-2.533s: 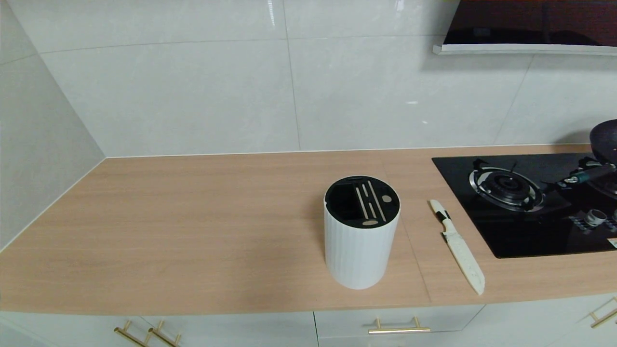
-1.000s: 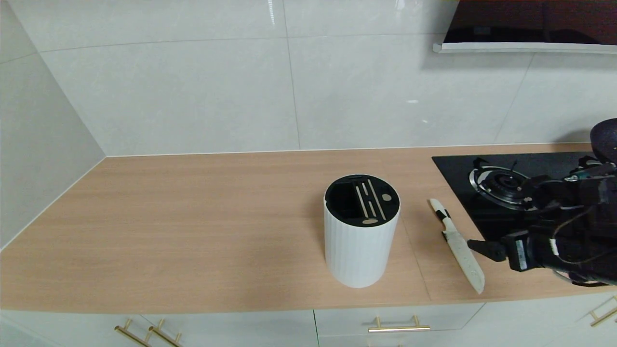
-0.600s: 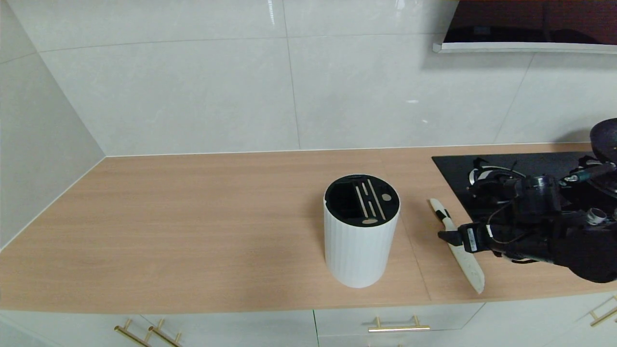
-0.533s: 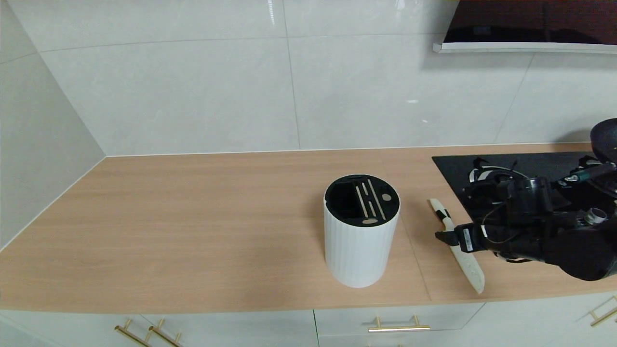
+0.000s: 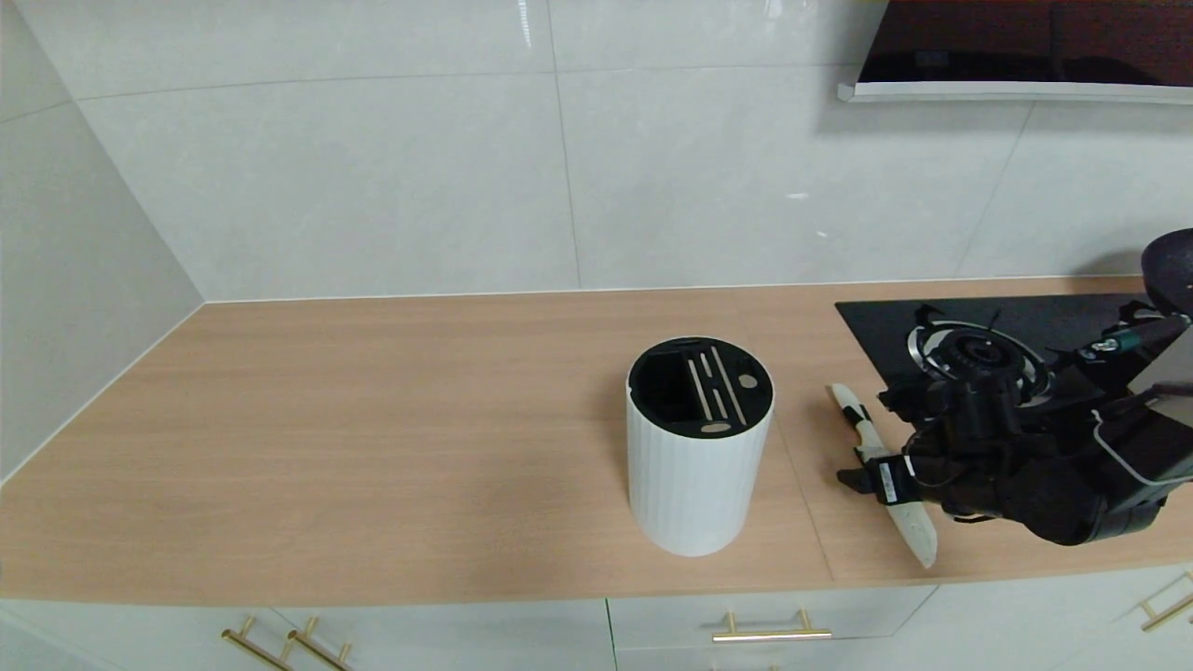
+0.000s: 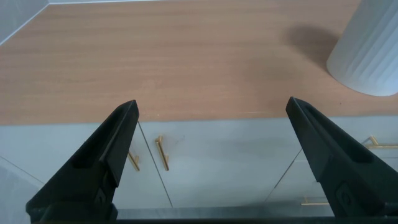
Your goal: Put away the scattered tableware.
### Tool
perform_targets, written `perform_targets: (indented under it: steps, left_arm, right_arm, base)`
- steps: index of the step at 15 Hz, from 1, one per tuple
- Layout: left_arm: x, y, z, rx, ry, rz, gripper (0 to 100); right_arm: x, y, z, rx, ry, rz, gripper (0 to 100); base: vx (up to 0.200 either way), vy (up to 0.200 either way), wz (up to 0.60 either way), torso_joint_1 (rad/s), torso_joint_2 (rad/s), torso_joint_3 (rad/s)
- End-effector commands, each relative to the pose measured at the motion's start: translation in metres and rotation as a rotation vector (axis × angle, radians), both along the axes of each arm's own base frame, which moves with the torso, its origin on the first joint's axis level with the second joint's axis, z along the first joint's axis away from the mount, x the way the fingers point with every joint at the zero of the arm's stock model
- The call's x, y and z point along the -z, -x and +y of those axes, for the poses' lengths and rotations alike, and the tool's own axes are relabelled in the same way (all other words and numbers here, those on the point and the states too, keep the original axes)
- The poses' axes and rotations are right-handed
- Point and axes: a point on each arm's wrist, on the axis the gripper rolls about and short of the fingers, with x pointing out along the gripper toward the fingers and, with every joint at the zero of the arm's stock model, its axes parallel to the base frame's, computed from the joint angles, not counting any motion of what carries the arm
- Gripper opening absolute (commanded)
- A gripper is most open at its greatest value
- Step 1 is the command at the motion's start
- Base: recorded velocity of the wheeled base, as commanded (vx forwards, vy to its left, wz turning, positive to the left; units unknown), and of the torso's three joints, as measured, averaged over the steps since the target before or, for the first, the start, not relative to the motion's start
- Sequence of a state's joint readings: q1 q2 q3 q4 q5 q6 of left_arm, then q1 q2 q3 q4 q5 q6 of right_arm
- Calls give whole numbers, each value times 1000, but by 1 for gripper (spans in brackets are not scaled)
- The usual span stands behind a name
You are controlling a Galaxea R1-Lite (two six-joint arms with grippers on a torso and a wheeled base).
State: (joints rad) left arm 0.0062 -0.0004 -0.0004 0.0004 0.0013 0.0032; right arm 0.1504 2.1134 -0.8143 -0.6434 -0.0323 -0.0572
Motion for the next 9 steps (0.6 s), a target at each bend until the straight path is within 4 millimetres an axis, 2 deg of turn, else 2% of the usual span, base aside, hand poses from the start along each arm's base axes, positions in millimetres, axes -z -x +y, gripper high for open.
perform_targets:
  steps: [1, 9]
  left_arm:
    - [0, 0, 0, 0, 0, 0, 100]
    - [0, 0, 0, 0, 0, 0, 100]
  right_arm:
    - [5, -4, -2, 6, 1, 8, 100]
    - [9, -11, -10, 31, 0, 7, 100]
  base:
    - [0, 0, 0, 0, 0, 0]
    - [0, 0, 0, 0, 0, 0]
